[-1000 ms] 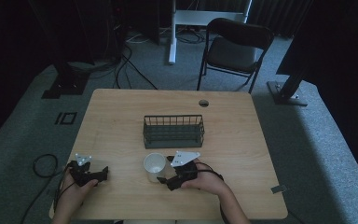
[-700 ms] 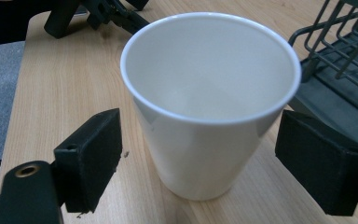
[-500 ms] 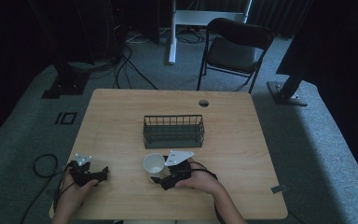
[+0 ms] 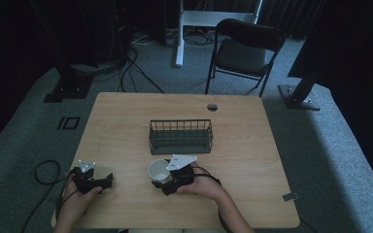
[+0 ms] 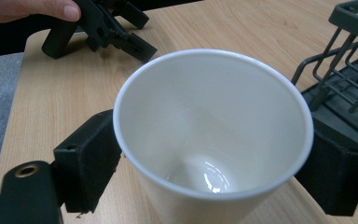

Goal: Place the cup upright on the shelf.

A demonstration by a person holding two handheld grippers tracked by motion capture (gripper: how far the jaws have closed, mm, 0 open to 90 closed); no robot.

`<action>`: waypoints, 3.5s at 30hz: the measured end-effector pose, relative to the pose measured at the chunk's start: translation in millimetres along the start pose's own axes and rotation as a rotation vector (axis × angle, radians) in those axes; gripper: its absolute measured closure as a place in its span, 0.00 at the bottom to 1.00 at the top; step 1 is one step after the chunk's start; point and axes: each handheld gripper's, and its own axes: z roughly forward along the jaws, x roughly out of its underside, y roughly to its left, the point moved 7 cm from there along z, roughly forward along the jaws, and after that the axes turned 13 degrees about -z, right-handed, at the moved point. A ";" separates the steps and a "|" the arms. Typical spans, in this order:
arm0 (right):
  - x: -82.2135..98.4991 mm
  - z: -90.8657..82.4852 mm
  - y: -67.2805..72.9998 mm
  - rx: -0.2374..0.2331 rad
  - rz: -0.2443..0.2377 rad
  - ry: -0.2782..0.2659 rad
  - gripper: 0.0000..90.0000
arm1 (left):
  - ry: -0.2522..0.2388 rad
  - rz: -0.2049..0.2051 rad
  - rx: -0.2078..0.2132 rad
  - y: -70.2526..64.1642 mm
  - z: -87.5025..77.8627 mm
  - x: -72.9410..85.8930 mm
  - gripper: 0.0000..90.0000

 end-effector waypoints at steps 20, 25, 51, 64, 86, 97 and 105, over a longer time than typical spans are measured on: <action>-23.7 -15.2 -15.4 0.037 0.030 -0.024 0.22 | -0.002 -0.002 0.001 -0.2 0.1 -0.1 0.00; -33.4 -22.6 -20.8 0.045 0.042 -0.029 0.22 | 0.002 -0.001 0.001 -0.1 -0.1 0.0 0.00; -86.7 -50.7 -62.3 0.219 0.101 -0.125 0.22 | -0.001 -0.001 0.001 -0.1 0.0 -0.1 0.00; -99.5 -61.8 -98.9 0.406 0.185 -0.144 0.22 | 0.002 -0.001 0.001 -0.1 -0.2 -0.1 0.00; -49.9 -32.5 -147.7 0.659 0.332 0.022 0.22 | 0.001 -0.001 0.000 -0.1 -0.1 0.0 0.00; -25.6 -16.5 -147.5 0.668 0.366 0.073 0.22 | 0.000 0.000 0.001 -0.1 0.0 0.0 0.00; -16.8 -12.1 -146.8 0.667 0.372 0.081 0.22 | 0.000 -0.001 0.001 -0.1 0.0 0.0 0.00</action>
